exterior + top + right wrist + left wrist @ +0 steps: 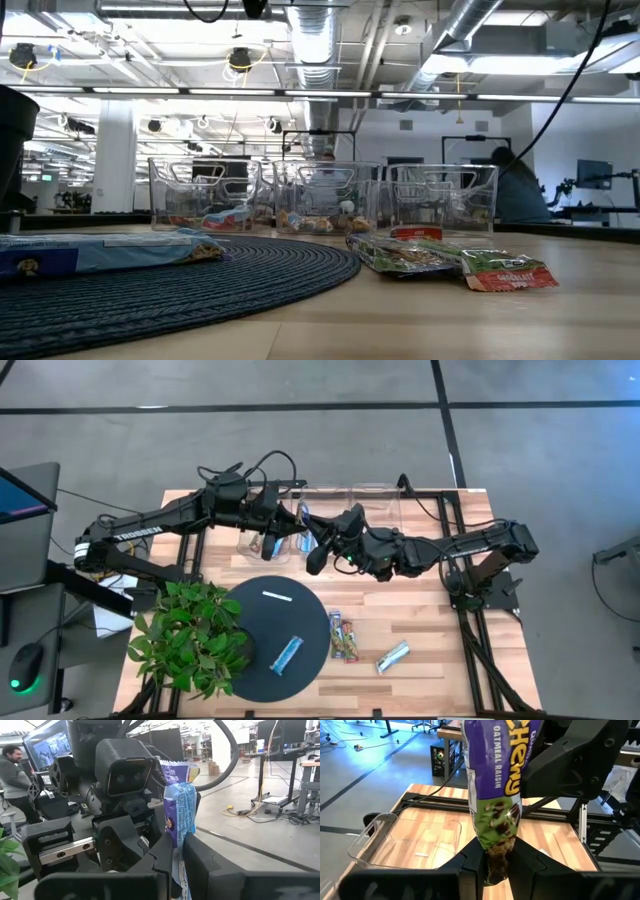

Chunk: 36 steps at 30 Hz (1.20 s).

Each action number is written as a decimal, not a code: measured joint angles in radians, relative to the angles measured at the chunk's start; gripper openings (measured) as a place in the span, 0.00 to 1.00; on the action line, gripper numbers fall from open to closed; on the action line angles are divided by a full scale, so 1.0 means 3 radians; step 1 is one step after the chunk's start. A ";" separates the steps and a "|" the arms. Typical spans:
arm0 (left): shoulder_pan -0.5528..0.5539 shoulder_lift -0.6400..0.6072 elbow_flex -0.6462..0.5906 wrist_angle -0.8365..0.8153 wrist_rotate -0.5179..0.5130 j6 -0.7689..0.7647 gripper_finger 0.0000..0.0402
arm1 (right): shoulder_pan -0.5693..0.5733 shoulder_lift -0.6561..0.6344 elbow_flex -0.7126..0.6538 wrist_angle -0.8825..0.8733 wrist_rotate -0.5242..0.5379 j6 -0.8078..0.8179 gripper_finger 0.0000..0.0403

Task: Pick and place Granola Bars by type
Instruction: Put the blue granola bar into the right transparent bin

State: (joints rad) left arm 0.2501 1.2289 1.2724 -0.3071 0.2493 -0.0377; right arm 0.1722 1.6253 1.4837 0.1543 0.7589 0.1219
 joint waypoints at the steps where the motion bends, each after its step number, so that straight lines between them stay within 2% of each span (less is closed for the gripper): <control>1: 0.0000 0.0000 0.0000 -0.0009 0.0001 0.0015 0.14 | 0.0000 0.0000 0.0000 0.0001 0.0000 0.0000 0.05; 6: 0.0000 -0.0001 0.0001 -0.0071 0.0022 0.0043 0.18 | 0.0000 0.0001 0.0000 0.0008 0.0001 0.0001 0.03; 16: 0.0001 -0.0001 0.0001 -0.0114 0.0050 0.0065 0.40 | 0.0001 0.0001 0.0000 0.0037 0.0011 -0.0002 0.03; 22: 0.0001 0.0000 0.0000 -0.0293 -0.0107 0.0136 0.49 | 0.0000 0.0000 0.0000 0.0034 0.0015 -0.0004 0.03; 30: 0.0010 0.0000 0.0000 -0.0764 -0.0313 0.0295 0.53 | 0.0048 -0.0017 0.0004 -0.0266 0.0121 0.0075 0.03; 36: 0.0010 0.0000 -0.0001 -0.1151 -0.0605 0.0433 0.54 | 0.0102 -0.0045 0.0003 -0.0893 0.0185 0.0604 0.03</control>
State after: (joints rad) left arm 0.2531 1.2289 1.2721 -0.6524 0.0678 0.0922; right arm 0.2029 1.6117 1.4847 -0.1136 0.8146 0.3030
